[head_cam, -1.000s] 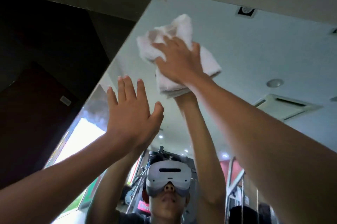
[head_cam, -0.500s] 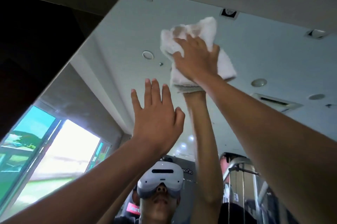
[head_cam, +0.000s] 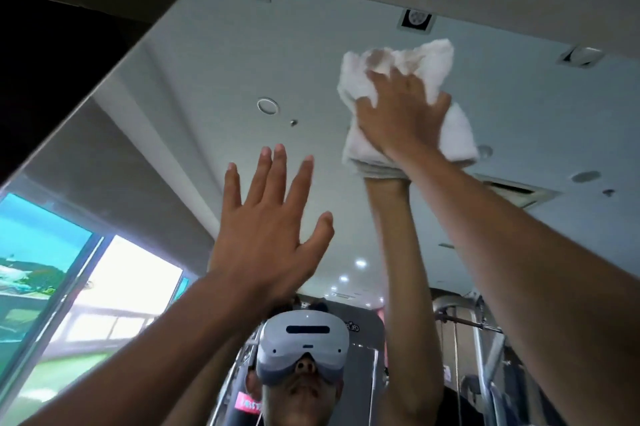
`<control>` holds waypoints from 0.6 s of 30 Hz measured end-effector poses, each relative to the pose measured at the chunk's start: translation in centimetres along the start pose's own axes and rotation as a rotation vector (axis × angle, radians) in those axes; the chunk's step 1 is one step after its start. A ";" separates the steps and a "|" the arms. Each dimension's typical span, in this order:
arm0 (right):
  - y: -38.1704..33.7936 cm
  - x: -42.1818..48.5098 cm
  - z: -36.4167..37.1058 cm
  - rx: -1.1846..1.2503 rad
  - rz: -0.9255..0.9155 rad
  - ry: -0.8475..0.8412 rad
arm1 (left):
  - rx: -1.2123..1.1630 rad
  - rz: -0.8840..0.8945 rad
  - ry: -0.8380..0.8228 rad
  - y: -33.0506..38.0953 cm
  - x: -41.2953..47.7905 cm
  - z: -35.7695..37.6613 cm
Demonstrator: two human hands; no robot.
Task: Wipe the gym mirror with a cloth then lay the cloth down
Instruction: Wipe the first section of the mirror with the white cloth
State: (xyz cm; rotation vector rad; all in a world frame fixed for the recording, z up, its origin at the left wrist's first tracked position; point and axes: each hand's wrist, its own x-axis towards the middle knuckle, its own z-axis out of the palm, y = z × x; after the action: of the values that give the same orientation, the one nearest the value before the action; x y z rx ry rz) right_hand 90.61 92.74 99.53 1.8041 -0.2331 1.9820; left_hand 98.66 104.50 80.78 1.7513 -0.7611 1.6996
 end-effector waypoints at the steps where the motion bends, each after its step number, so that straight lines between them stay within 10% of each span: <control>1: -0.4 -0.8 -0.1 0.018 -0.092 -0.024 | 0.006 -0.014 0.012 0.0 0.0 0.0; 7: 8.8 -4.9 -3.2 0.124 -0.734 -0.244 | -0.010 -0.078 0.045 0.7 -0.1 -0.1; 14: 8.9 0.2 -1.4 0.022 0.021 -0.038 | 0.017 -0.046 0.030 0.6 0.0 -0.1; 18: 3.7 -3.0 -1.6 0.036 -0.264 -0.075 | 0.028 -0.048 0.039 0.0 0.0 -0.1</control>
State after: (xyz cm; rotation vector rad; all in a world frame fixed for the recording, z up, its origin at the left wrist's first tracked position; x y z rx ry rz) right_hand 87.76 89.53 97.05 1.8285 0.0184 1.7477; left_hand 98.63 104.60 80.78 1.7361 -0.6756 1.7152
